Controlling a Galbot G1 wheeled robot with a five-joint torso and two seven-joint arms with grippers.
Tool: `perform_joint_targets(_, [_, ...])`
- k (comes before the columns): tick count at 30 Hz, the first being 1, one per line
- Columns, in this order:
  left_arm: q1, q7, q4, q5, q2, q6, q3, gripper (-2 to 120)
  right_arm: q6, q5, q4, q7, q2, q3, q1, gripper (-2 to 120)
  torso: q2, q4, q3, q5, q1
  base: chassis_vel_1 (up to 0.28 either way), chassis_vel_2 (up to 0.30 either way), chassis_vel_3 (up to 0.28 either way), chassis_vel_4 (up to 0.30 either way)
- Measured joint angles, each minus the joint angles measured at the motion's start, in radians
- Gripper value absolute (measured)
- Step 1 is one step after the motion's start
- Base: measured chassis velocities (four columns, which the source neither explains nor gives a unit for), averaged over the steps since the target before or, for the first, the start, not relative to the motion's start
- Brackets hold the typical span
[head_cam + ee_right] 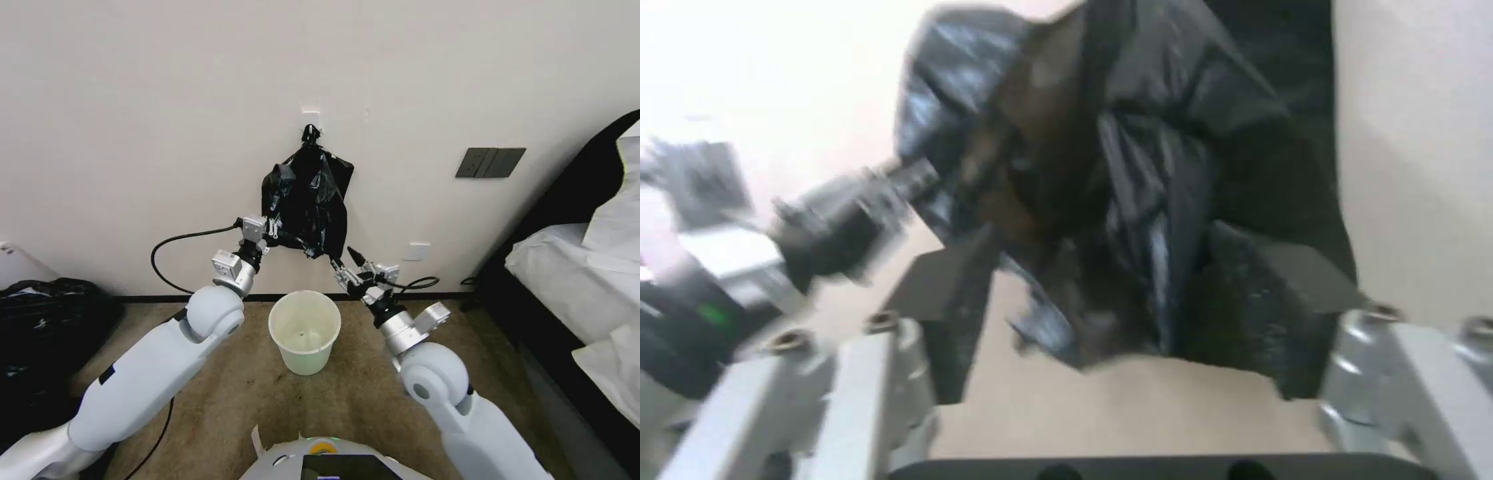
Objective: Place a trash bag onto the trash bin.
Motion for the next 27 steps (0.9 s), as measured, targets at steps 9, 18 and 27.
perform_joint_targets(9, [0.041, 0.004, -0.008, -0.003, 0.001, -0.012, -0.039, 0, -0.103, 0.212, 0.012, 0.032, -0.084, -0.067, 0.194, 96, 0.000, 0.0001, 0.000, -0.0002, 0.000, 0.000, 0.000, 0.000, 0.000])
perform_joint_targets(18, [0.065, 0.006, -0.010, -0.016, -0.005, -0.017, -0.063, 0, -0.180, 0.379, -0.112, 0.074, -0.063, -0.217, 0.458, 100, 0.000, 0.0000, 0.000, -0.0003, 0.000, 0.000, 0.000, 0.000, 0.000])
perform_joint_targets(27, [0.072, 0.008, -0.029, -0.020, -0.001, -0.018, -0.075, 0, -0.181, 0.453, -0.230, 0.125, -0.002, -0.288, 0.605, 100, 0.000, -0.0002, 0.000, -0.0003, 0.000, 0.000, 0.000, 0.000, 0.000])
